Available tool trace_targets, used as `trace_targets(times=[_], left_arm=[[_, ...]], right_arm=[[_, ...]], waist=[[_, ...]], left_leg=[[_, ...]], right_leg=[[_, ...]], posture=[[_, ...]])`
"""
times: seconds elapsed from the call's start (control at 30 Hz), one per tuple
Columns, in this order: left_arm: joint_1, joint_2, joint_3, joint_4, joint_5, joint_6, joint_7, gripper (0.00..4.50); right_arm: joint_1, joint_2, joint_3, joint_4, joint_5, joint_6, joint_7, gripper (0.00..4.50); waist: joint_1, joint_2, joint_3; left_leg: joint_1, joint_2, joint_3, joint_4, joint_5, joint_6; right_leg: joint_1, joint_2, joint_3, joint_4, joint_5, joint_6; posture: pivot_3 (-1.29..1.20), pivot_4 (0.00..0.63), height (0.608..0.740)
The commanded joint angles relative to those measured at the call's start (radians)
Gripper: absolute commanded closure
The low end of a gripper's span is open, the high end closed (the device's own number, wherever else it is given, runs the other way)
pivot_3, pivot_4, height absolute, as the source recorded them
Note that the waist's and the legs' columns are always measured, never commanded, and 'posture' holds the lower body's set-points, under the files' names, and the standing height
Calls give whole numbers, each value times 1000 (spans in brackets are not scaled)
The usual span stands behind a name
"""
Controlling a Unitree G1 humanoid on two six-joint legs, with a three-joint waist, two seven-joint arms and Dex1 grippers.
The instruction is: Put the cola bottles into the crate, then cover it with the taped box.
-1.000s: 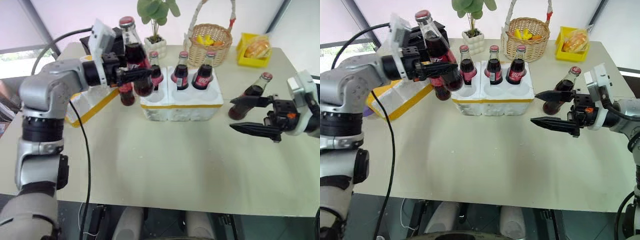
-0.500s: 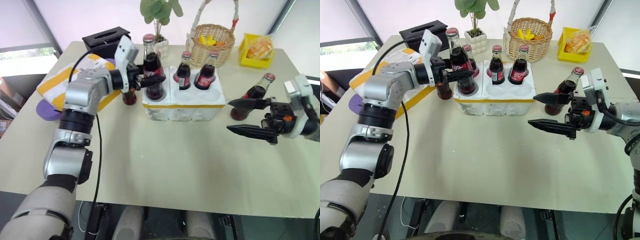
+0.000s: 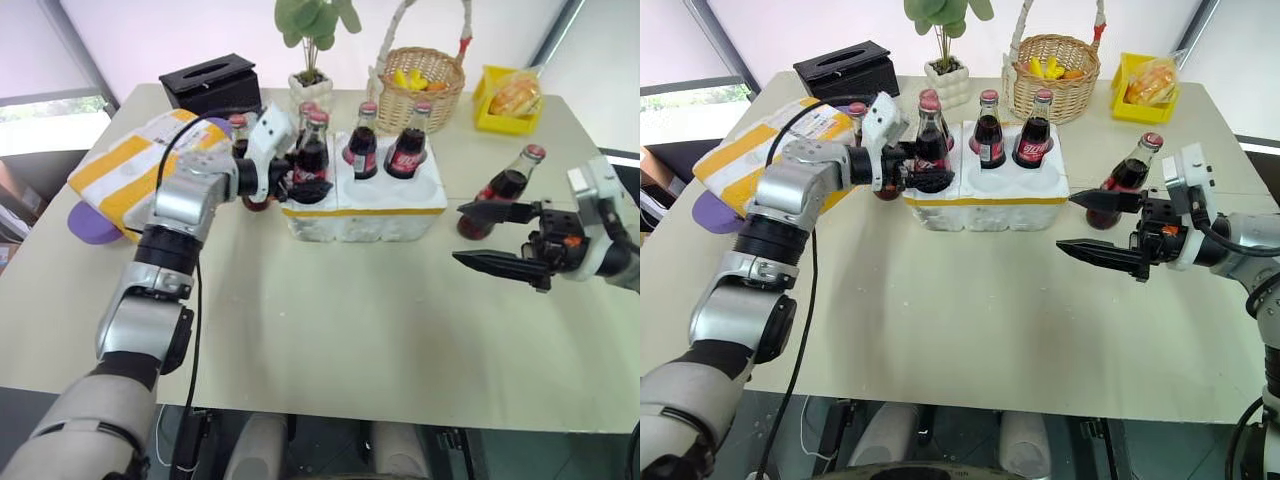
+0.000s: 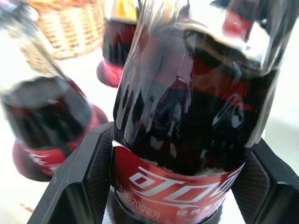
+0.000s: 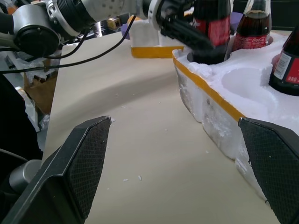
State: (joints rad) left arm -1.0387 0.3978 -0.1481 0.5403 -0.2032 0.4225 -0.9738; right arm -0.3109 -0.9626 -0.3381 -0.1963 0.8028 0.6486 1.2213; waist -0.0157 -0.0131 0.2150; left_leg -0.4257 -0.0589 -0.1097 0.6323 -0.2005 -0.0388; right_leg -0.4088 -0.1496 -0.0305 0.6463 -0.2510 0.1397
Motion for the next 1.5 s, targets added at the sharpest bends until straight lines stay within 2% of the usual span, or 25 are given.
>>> trace_targets(times=[0.03,0.1,0.17,0.2,0.23,0.4,0.57,0.73,0.87,1.0,1.1,1.23,1.5], left_arm=[[7,-6,22,-6,16,-33,34,1695],[15,-13,27,-4,17,-32,45,1695],[22,-17,32,0,20,-32,62,658],[28,-20,38,1,15,-31,67,240],[33,-21,42,-3,10,-29,70,16],[75,-6,65,-102,-14,14,82,16],[142,53,109,-310,-55,115,96,16],[235,156,204,-592,-143,258,115,16],[389,264,318,-802,-176,343,167,16],[507,290,418,-911,-213,408,243,16],[571,274,481,-937,-225,438,318,16],[589,240,500,-898,-216,424,403,16],[487,175,422,-617,-156,242,444,16]], right_arm=[[-34,1,-38,-20,18,-21,-17,0],[-43,2,-41,-14,20,-20,-25,0],[-51,-1,-42,-9,23,-17,-29,0],[-53,-3,-42,-8,24,-15,-30,0],[-54,-5,-41,-7,25,-13,-30,0],[-61,-10,-31,8,17,-18,-25,0],[-81,-6,-9,25,7,-22,-18,0],[-106,2,17,40,-1,-24,-9,0],[-132,6,39,65,-14,-31,1,0],[-145,7,54,81,-24,-35,9,0],[-157,9,63,89,-30,-35,12,0],[-171,9,72,99,-38,-38,17,0],[-171,19,67,76,-31,-31,3,0]], waist=[[0,0,0],[2,0,0],[2,0,0],[2,0,0],[3,0,0],[2,0,0],[-1,0,0],[1,0,0],[-3,1,0],[6,1,0],[7,0,0],[7,0,0],[7,0,-1]], left_leg=[[0,0,0,0,0,0],[0,0,0,0,0,0],[0,0,0,0,0,0],[0,0,0,1,0,0],[0,0,0,1,0,0],[0,0,0,1,0,0],[1,0,0,0,0,0],[0,0,0,0,0,0],[2,1,1,-1,0,0],[2,1,0,0,0,0],[2,1,0,1,0,0],[2,1,0,1,0,-1],[2,1,0,1,1,-1]], right_leg=[[0,0,0,0,0,0],[0,0,0,0,0,0],[0,0,0,0,0,0],[0,0,0,0,0,0],[1,0,0,0,0,0],[1,0,0,0,0,0],[1,0,0,0,0,0],[0,0,0,0,0,0],[1,0,2,0,0,0],[1,1,1,1,0,-1],[2,0,1,0,0,-1],[2,0,1,0,1,-1],[2,0,1,0,1,-1]], posture=[[0,150,740],[0,150,740],[0,150,740],[0,150,740],[0,150,740],[0,150,740],[0,150,740],[0,150,740],[0,150,740],[0,150,740],[0,150,740],[0,150,740],[0,150,740]])
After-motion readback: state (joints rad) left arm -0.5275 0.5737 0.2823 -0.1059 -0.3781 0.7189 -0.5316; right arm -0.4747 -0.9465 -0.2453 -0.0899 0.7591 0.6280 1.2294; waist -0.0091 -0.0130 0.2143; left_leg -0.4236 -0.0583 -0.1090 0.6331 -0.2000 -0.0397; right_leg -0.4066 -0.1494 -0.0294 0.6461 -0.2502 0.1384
